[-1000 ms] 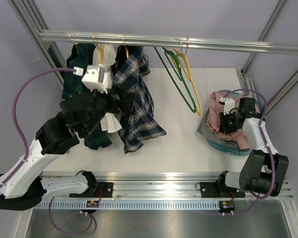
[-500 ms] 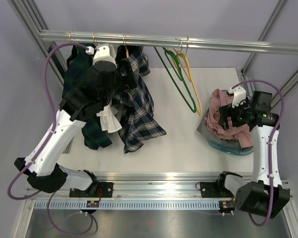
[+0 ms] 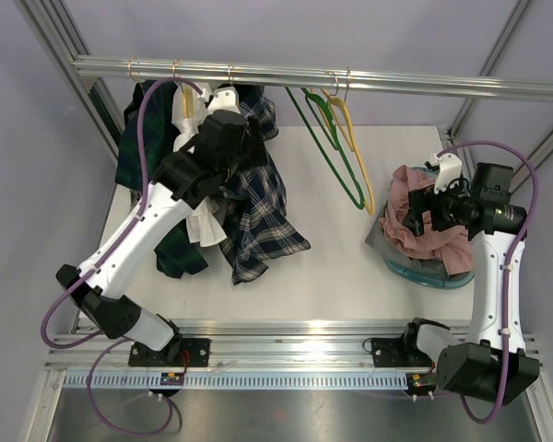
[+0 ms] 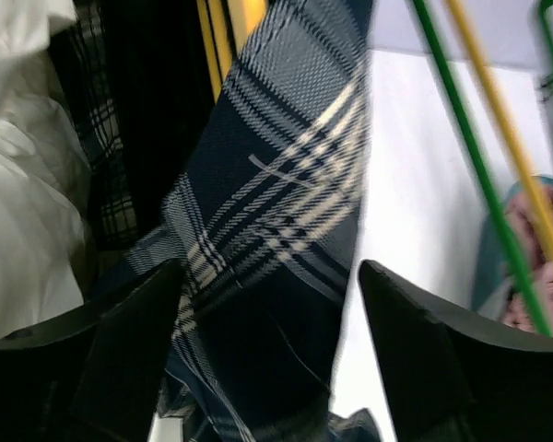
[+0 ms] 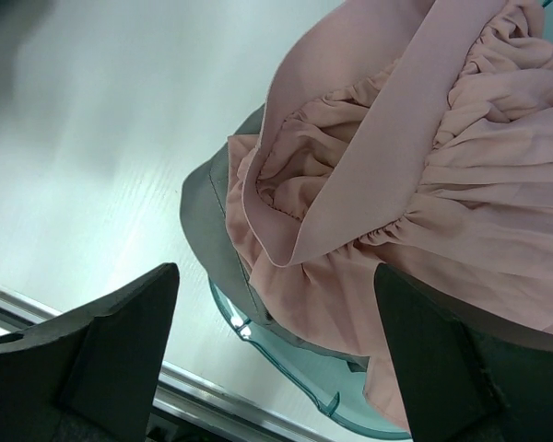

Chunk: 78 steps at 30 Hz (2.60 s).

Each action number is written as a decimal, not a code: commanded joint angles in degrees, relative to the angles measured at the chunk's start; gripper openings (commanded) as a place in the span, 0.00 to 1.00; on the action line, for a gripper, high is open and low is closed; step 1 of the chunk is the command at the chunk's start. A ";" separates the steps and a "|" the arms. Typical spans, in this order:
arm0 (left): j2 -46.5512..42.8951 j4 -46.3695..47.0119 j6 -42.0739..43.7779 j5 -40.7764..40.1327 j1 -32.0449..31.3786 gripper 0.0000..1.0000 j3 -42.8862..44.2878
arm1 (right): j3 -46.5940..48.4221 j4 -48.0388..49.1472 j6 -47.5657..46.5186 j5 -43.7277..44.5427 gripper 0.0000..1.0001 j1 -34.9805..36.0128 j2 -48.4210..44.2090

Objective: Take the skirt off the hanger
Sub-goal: Grab a hanger with the skirt on it with the left arm

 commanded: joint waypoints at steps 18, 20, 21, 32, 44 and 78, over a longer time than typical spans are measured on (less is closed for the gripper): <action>-9.20 18.60 11.38 8.57 1.96 0.00 -4.42 | 18.27 -4.94 2.42 -1.88 0.95 -0.20 -1.22; -10.51 18.78 12.00 9.28 1.96 0.00 -3.80 | 19.86 -5.64 2.86 -2.84 0.95 -0.20 -0.96; -10.70 18.52 12.18 9.54 1.96 0.00 -3.19 | 21.09 -5.82 3.03 -3.36 0.95 -0.20 -0.87; -15.26 18.86 14.37 12.97 1.96 0.00 -5.55 | 24.70 -9.43 2.60 -11.71 0.95 -0.11 -0.69; -12.73 21.77 17.46 9.72 1.96 0.00 -1.69 | 25.32 -9.52 3.39 -15.32 0.95 -0.20 -0.87; -12.10 26.61 7.76 16.32 6.09 0.00 -7.14 | 22.68 -8.29 6.81 -19.63 0.95 -0.20 -1.13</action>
